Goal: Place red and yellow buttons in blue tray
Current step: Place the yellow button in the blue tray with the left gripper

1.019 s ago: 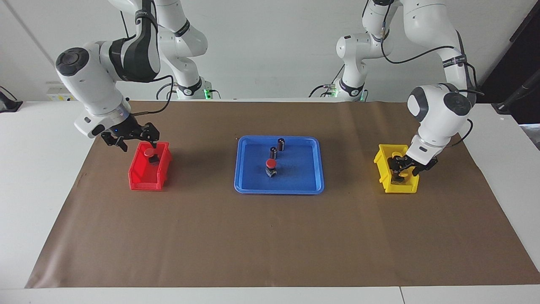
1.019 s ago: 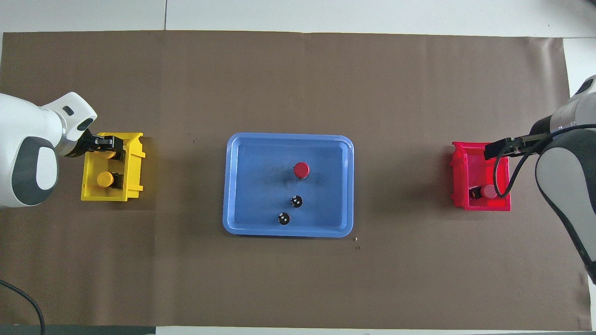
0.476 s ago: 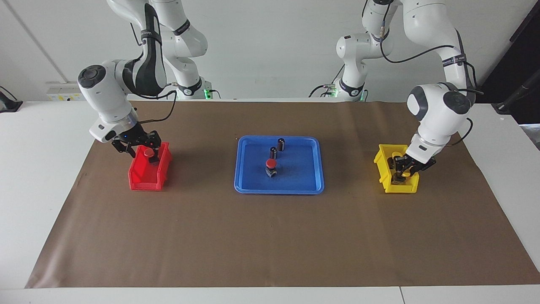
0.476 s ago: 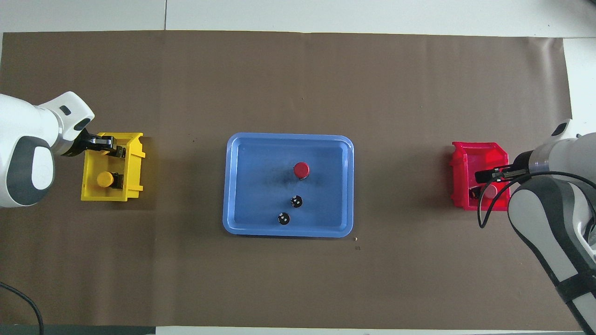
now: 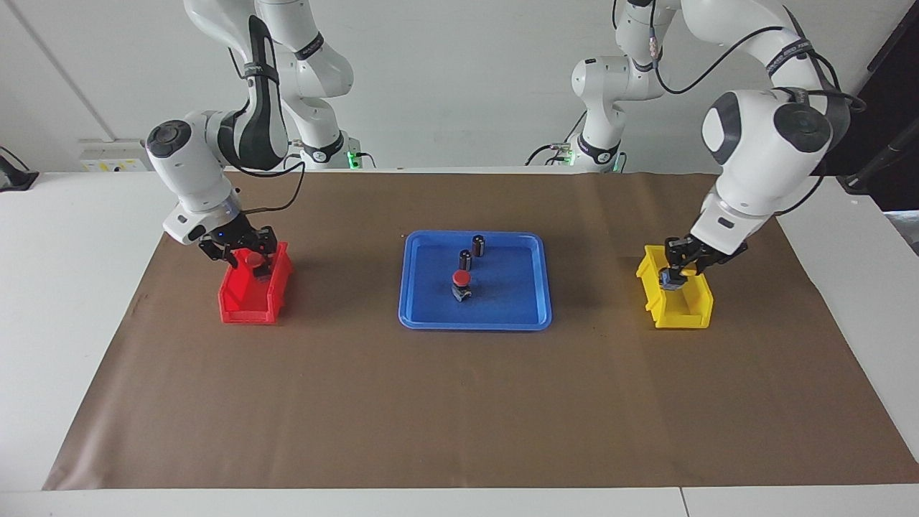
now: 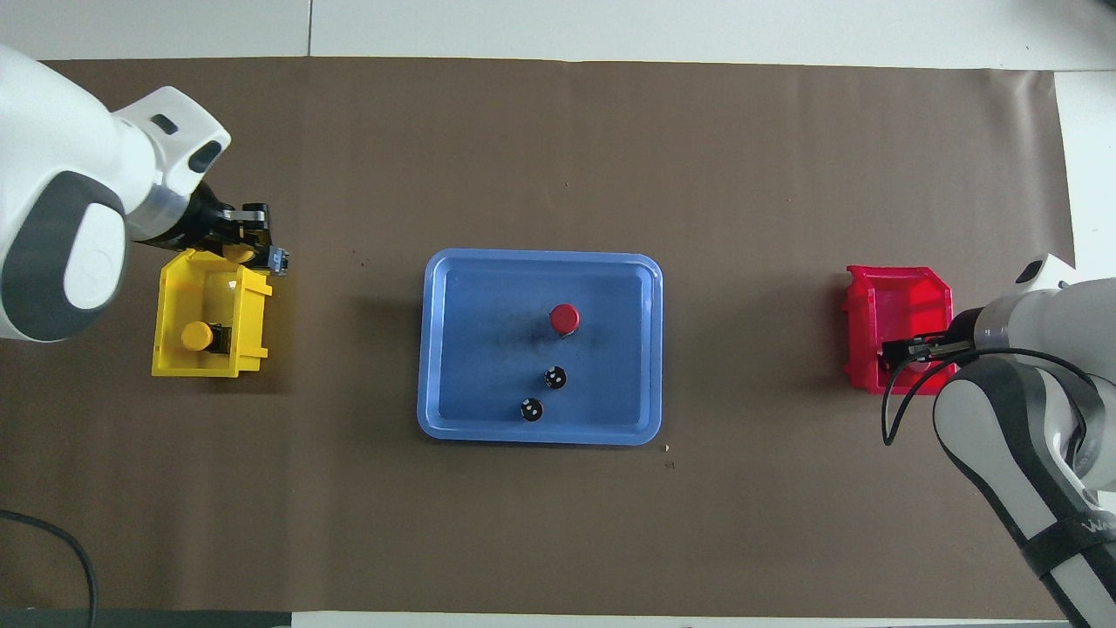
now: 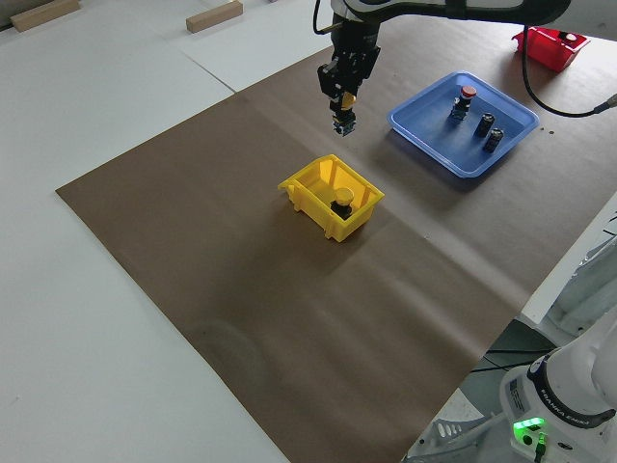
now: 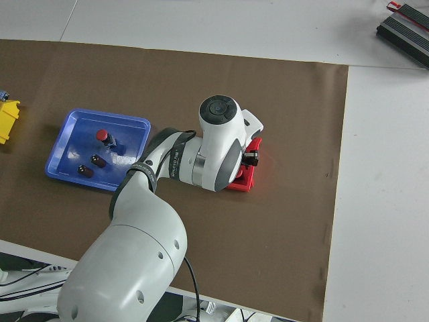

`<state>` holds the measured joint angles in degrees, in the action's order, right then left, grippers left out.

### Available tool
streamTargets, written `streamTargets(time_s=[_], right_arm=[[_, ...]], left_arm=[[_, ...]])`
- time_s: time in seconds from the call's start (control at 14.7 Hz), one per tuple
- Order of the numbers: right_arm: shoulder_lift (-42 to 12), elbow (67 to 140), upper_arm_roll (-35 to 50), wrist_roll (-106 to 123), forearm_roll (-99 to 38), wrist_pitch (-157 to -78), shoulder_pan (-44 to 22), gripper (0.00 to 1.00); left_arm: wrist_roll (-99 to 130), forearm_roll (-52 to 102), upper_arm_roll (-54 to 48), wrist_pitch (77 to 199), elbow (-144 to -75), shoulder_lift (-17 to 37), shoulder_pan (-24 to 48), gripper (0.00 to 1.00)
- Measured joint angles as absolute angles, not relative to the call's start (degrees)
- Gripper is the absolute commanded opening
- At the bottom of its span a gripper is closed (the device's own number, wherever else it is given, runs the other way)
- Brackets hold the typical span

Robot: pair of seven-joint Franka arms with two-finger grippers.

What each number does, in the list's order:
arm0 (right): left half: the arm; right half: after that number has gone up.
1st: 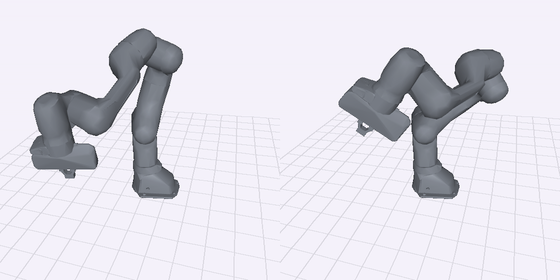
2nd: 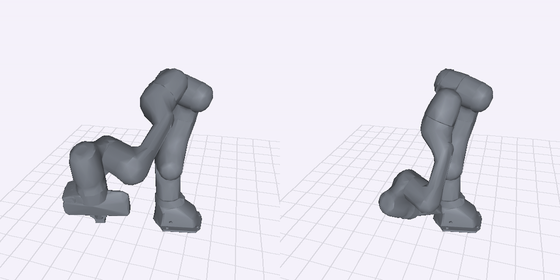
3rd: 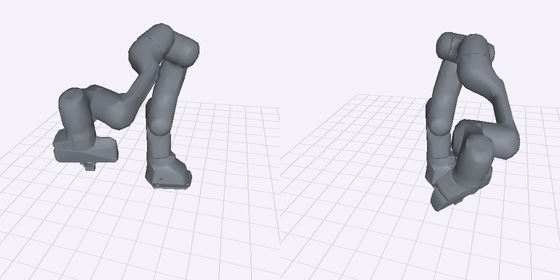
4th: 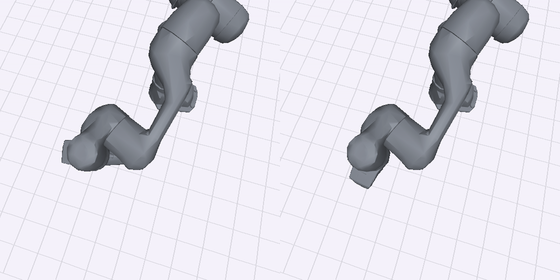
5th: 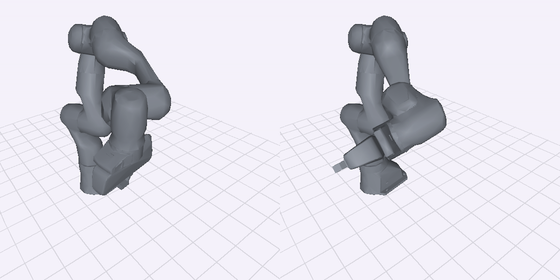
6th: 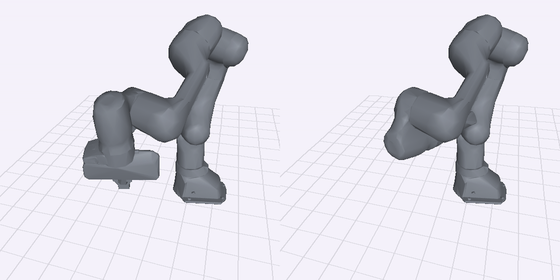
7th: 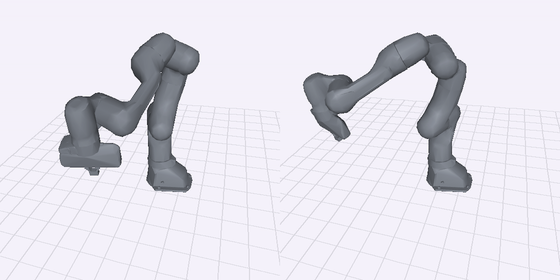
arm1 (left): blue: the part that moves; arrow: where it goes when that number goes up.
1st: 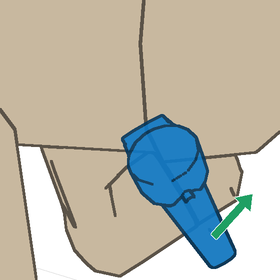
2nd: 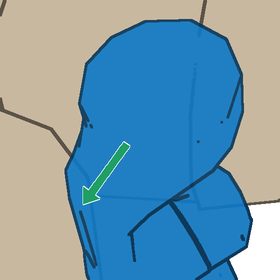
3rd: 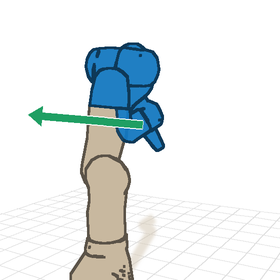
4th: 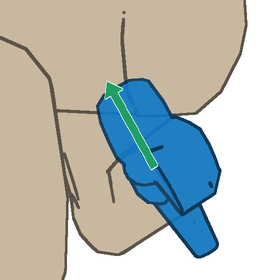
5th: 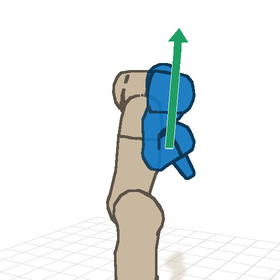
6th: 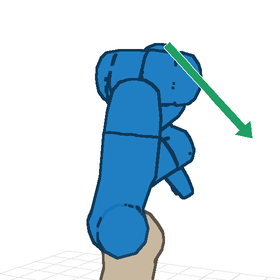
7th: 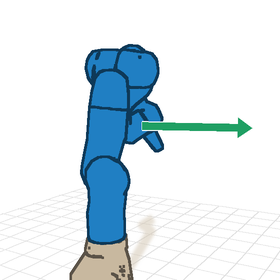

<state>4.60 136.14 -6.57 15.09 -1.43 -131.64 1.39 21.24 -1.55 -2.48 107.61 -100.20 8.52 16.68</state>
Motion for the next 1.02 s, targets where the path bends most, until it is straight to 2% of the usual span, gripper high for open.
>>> streamTargets(time_s=[0.2,0.41,0.48,0.54,0.61,0.68,0.75,0.82,0.88,1.02], right_arm=[[4.69,136.58,-6.57,15.09,-1.43,-131.65,1.39,0.68],[4.79,137.08,-6.57,15.2,-1.43,-131.65,1.39,0.62],[4.84,137.3,-6.57,15.29,-1.43,-131.65,1.4,0.56],[4.88,137.54,-6.56,15.79,-1.43,-131.65,1.5,0.42],[4.92,137.76,-6.54,16.84,-1.43,-131.65,1.94,0.3],[4.96,137.91,-6.55,18.11,-1.43,-131.65,2.59,0.25],[4.99,137.93,-6.57,19.13,-1.43,-131.65,3.16,0.25],[5.04,137.84,-6.59,19.77,-1.43,-131.65,3.43,0.25],[5.09,137.31,-6.54,19.85,-1.43,-131.22,3.39,0.25],[4.96,133.43,-6.16,19.85,-1.43,-126.21,3.2,0.25]], left_arm=[[37.56,-1.56,-2.86,114.29,-103.9,9.7,28.07,0.02],[46.78,-1.56,-2.87,119.53,-106.14,12.22,35.31,0.02],[48.28,-1.56,-2.85,120.91,-106.48,13.23,36.5,0.02],[49.72,-1.56,-2.81,122.51,-106.71,14.36,37.28,0.04],[50.77,-1.56,-2.78,123.81,-106.79,15.56,37.77,0.13],[51.28,-1.56,-2.74,124.97,-106.8,16.7,37.97,0.35],[51.44,-1.56,-2.65,126.14,-106.79,17.6,37.96,0.73],[51.45,-1.56,-2.43,126.81,-106.73,18.06,37.93,0.92],[51.45,-1.58,-2.19,126.92,-106.57,18.09,37.91,1.0],[51.34,-2.74,-1.73,125.19,-105.79,18.02,37.86,1.0]])
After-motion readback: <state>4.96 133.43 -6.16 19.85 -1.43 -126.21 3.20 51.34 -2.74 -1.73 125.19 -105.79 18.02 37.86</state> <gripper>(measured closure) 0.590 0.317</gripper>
